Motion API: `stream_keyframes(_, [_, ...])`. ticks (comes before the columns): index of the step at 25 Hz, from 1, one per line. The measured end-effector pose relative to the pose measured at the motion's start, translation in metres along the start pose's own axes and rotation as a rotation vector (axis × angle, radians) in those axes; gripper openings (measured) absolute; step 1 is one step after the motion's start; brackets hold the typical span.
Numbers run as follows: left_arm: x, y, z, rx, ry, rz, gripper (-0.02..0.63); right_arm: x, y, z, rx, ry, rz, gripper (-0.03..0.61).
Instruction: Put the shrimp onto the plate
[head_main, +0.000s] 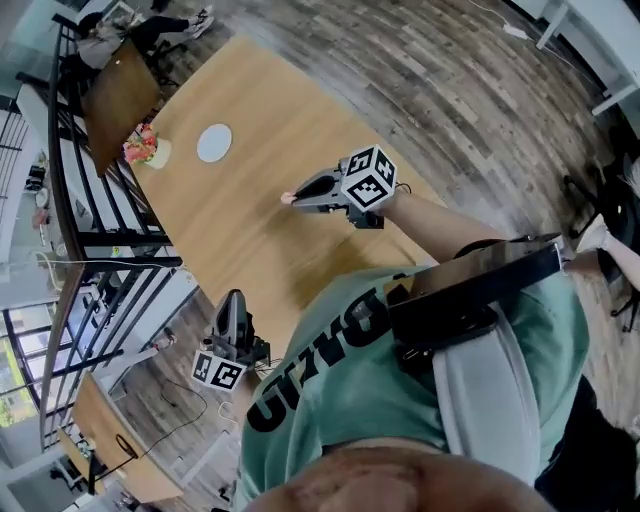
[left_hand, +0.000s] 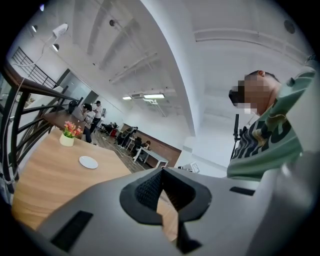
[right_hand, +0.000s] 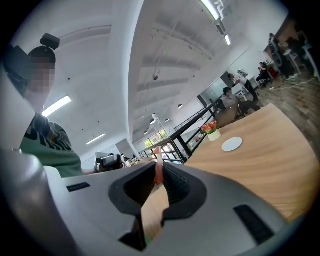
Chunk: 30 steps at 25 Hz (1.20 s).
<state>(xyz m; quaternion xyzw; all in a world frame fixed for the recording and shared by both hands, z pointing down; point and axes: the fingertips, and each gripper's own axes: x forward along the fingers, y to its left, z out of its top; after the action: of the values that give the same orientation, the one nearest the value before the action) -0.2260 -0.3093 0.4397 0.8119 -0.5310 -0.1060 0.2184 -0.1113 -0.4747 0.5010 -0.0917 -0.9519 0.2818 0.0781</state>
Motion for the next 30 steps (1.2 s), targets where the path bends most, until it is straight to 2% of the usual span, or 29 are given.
stream_keyframes(4, [-0.013,0.019,0.011,0.044,0.025,-0.048,-0.005,0.018,0.025,-0.022,0.003,0.025,-0.034,0.049])
stream_keyframes(9, [0.008,0.025,0.026,0.043,-0.052,-0.055,-0.005,0.009,0.019,0.002,-0.038,0.077,-0.060,0.049])
stream_keyframes(13, [0.019,0.048,0.032,0.039,-0.053,-0.046,-0.006,0.016,-0.009,0.018,-0.040,0.064,-0.095,0.049])
stream_keyframes(18, [0.018,0.086,0.027,-0.012,-0.068,0.023,-0.005,0.057,-0.053,0.024,-0.041,0.121,-0.076,0.049])
stream_keyframes(25, [0.040,0.119,0.015,-0.029,-0.024,0.057,-0.006,0.083,-0.108,0.040,-0.056,0.118,-0.085,0.049])
stream_keyframes(30, [0.056,0.169,0.024,-0.040,-0.016,0.093,-0.006,0.108,-0.162,0.058,-0.053,0.117,-0.120,0.049])
